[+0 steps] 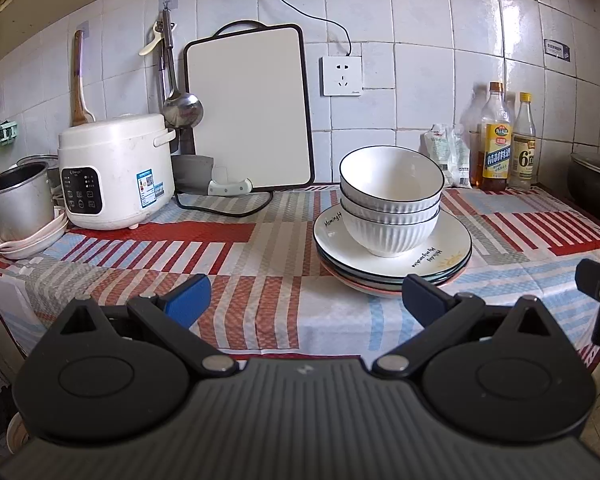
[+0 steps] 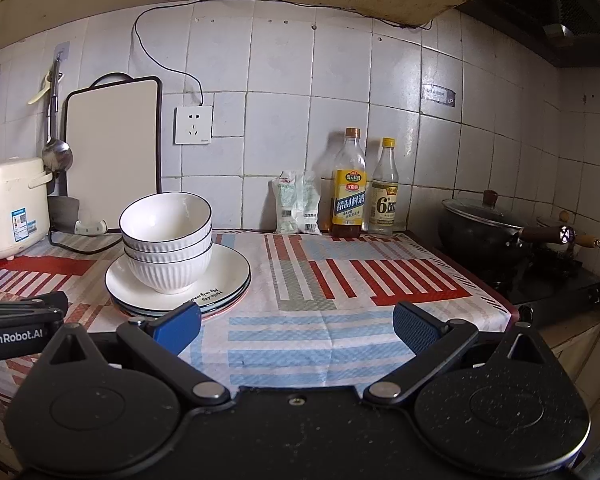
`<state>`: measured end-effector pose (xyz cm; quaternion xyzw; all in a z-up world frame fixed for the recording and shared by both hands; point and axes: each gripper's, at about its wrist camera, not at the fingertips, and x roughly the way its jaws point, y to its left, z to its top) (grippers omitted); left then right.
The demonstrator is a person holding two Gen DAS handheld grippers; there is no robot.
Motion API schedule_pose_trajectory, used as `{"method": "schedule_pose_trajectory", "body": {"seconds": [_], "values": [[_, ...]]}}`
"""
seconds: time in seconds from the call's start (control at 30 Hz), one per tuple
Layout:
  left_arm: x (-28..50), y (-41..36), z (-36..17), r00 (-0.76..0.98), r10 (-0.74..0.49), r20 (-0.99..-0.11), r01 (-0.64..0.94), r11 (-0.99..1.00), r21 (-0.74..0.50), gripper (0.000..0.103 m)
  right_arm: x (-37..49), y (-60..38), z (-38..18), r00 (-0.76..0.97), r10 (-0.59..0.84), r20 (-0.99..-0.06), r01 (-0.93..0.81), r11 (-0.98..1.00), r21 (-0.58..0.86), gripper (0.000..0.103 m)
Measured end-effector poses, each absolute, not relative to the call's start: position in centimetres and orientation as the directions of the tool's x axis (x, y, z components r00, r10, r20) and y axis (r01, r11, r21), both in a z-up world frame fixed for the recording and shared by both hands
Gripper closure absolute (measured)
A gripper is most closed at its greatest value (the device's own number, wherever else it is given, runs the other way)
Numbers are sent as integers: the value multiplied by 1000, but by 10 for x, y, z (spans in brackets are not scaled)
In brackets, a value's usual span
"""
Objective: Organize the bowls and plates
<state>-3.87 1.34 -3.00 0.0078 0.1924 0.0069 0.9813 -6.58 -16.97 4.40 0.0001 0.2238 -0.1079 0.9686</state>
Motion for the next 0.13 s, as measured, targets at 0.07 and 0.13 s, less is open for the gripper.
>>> {"method": "schedule_pose_trajectory", "body": {"seconds": [0.07,0.13], "values": [[-38,14,-30,926,15,-378,-9,1000,18,0,-66,-170,44,876,-208,-435,209,977,-46,0],[-38,14,-30,925,15,-379,-9,1000,17,0,-66,-170,44,876,-208,-435,209,977,-47,0]]}}
